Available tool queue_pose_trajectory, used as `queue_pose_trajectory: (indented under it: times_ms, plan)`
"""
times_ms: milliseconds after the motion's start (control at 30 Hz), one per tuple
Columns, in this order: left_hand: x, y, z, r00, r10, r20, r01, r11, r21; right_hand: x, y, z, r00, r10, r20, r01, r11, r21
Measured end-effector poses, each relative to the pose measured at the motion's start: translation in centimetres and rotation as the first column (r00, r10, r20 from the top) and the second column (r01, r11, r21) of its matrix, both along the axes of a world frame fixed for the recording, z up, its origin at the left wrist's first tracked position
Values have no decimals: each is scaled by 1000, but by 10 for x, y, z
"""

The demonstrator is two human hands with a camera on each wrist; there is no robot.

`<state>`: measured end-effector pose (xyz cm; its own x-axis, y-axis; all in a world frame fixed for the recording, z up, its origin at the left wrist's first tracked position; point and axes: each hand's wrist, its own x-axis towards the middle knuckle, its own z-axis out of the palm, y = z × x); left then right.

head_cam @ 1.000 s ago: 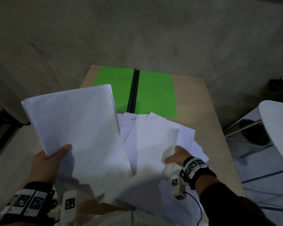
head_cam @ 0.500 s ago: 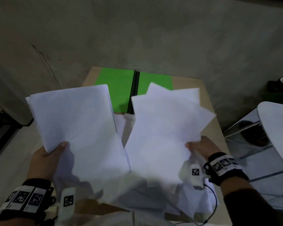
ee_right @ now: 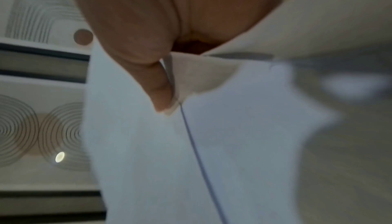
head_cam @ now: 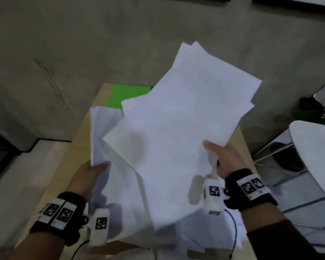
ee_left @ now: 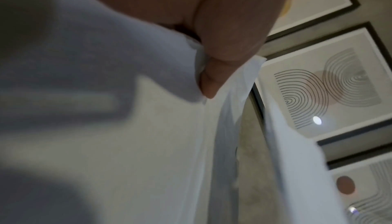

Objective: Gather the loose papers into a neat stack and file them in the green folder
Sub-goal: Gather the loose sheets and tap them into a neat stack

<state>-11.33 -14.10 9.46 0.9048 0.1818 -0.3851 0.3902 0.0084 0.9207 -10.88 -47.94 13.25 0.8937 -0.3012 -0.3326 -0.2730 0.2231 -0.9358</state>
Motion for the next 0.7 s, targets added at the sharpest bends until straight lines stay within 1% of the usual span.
queue_pose_trajectory:
  times_ms: [33, 100, 167, 233, 267, 333, 367, 467, 533, 567, 633, 700]
  plan:
    - [2, -4, -3, 1000, -25, -14, 25, 1000, -20, 1, 12, -2, 1000, -21, -6, 21, 1000, -10]
    - [-1, -16, -2, 991, -120, -65, 117, 992, -42, -1, 32, -6, 998, -68, 5, 68, 998, -18]
    - [-6, -23, -5, 983, -176, -61, 170, 982, -82, -5, 46, -8, 995, -96, 6, 96, 994, -59]
    - [-8, -25, -10, 986, -165, -27, 164, 986, -43, -8, 50, -12, 994, -111, 8, 111, 993, -34]
    - [-7, -25, -13, 986, -162, -36, 160, 987, -32, -10, 50, -13, 992, -124, 8, 124, 992, -17]
    - [-8, -28, -15, 978, -202, -57, 200, 979, -31, -12, 49, -12, 990, -137, 16, 137, 990, -6]
    - [-9, -29, -13, 978, -202, -45, 199, 979, -50, -13, 49, -11, 987, -160, 18, 161, 987, -11]
    - [-15, -29, -8, 983, -176, 46, 181, 966, -186, -11, 41, -14, 961, -270, 55, 271, 962, -11]
    - [-15, -26, -7, 985, -167, 28, 169, 956, -241, -8, 29, -14, 941, -332, 63, 334, 943, -11]
    - [-14, -23, -7, 987, -160, 14, 158, 957, -242, -6, 21, -12, 937, -343, 59, 345, 938, -23]
    - [-10, -18, -8, 992, -125, -28, 117, 974, -193, -3, 6, -10, 957, -283, 57, 287, 954, -86]
    - [-6, -12, -13, 996, -55, -68, 43, 986, -159, -2, -4, -8, 987, -154, 56, 158, 983, -94]
